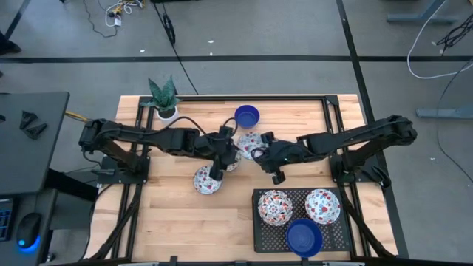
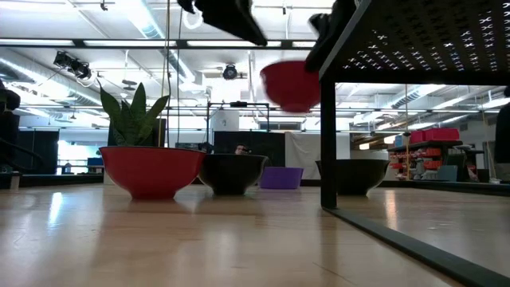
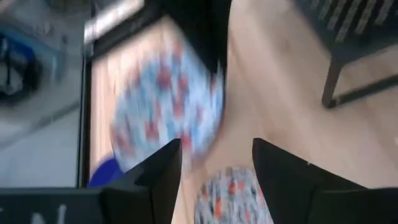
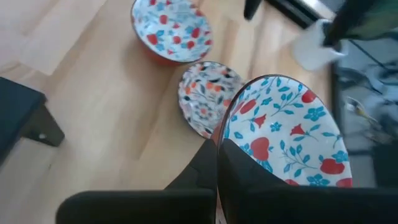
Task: Pick & Place Mini bowls
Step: Stack the top white patterned bowl on top of the white patterned bowl on the shelf
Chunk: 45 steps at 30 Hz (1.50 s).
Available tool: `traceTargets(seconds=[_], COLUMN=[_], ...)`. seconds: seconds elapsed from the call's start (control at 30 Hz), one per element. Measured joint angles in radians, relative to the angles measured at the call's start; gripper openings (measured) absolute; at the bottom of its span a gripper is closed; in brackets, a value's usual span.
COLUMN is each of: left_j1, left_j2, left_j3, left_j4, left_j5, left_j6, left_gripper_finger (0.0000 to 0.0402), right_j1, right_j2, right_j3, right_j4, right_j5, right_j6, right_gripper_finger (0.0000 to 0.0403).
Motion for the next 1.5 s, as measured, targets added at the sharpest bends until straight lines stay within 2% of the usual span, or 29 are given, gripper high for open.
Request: traceTargets(seconds=[0.2,0.33,0.47,0.67,0.87,1.0,1.17,1.5], left_j1=[0.044,0.043,0.035,0.031,0.031,0.031,0.031,0.032], left_j2=[-0.013,-0.006,-0.006,-0.006,-0.006,-0.006,-0.006,-0.006], left_j3=[-0.001,-0.001,-0.001,-0.001,-0.001,-0.001,-0.002,-0.002], left_j4=[-0.119,-0.124,-0.117,-0.106,-0.102,-0.101,-0.095,-0.094], left_j5=[-0.009,-0.005,-0.004,-0.013,-0.015,-0.016,-0.016,-0.016], left_j6=[-0.160,-0.203,-0.207,-0.204,-0.204,-0.204,-0.209,-0.210], left_gripper_finger=[0.0192,0.0183,0.0177,0.0177,0.0177,0.0177,0.0177,0.0177], right_j1=[0.192,0.369,0.569,0.793,0.907,0.948,0.980,1.027], right_j2=[-0.045,-0.031,-0.004,0.034,0.070,0.092,0.118,0.251], right_j3=[0.223,0.401,0.527,0.588,0.592,0.591,0.591,0.591], right_j4=[-0.354,-0.586,-0.727,-0.822,-1.045,-1.124,-1.113,-1.119], right_j5=[0.107,0.111,0.123,0.221,0.246,0.246,0.284,0.298], right_j6=[0.198,0.447,0.714,1.038,1.381,1.471,1.493,1.517], right_gripper_finger=[0.0000,0.0000,0.0000,0.0000,0.0000,0.0000,0.0000,0.0000])
